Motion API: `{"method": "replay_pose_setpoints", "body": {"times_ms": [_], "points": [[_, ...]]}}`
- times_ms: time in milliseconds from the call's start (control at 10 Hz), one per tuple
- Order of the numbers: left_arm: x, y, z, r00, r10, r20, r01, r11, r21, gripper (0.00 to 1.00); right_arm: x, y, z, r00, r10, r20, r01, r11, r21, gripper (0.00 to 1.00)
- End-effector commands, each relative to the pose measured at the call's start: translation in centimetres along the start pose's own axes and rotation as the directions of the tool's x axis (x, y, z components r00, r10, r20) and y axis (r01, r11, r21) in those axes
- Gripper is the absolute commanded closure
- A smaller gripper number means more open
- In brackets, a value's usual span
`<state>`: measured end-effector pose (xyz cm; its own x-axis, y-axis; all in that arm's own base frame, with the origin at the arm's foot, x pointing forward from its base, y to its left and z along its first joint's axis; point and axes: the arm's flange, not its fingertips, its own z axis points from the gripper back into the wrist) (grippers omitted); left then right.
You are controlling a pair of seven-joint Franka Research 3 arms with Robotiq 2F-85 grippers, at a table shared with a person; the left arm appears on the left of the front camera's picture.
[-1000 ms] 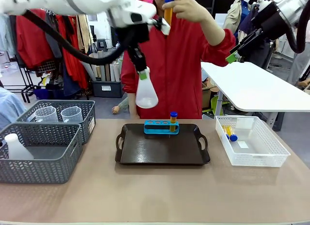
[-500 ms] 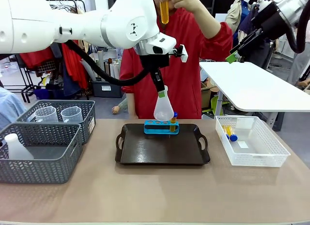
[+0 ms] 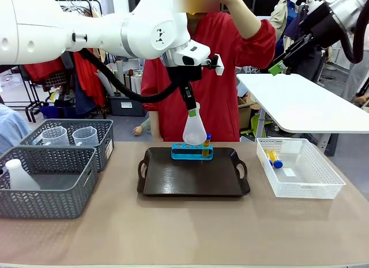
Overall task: Prepare the laboratory tools.
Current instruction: Pick up one Small flask and place it on the Handle tray.
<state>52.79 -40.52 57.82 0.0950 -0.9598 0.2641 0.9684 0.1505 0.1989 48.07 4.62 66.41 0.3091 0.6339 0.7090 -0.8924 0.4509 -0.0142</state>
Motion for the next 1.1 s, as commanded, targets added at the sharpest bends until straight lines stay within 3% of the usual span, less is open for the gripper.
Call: {"method": "replay_pose_setpoints", "body": {"times_ms": [0, 400, 1000], "points": [[1.1, -0.2, -1.8, 0.998, -0.065, -0.016, 0.065, 0.998, 0.004, 1.00, 0.1, 0.0, 0.1, 1.000, -0.001, 0.004, 0.001, 1.000, -0.008, 0.00], [4.0, 0.0, -7.4, 0.988, -0.148, -0.032, 0.146, 0.988, -0.047, 1.00, 0.1, 0.0, 0.1, 1.000, -0.001, 0.004, 0.001, 1.000, -0.008, 0.00], [4.1, 0.1, -13.8, 0.974, -0.224, -0.025, 0.220, 0.969, -0.110, 1.00, 0.1, 0.0, 0.1, 1.000, -0.001, 0.004, 0.001, 1.000, -0.008, 0.00]]}}
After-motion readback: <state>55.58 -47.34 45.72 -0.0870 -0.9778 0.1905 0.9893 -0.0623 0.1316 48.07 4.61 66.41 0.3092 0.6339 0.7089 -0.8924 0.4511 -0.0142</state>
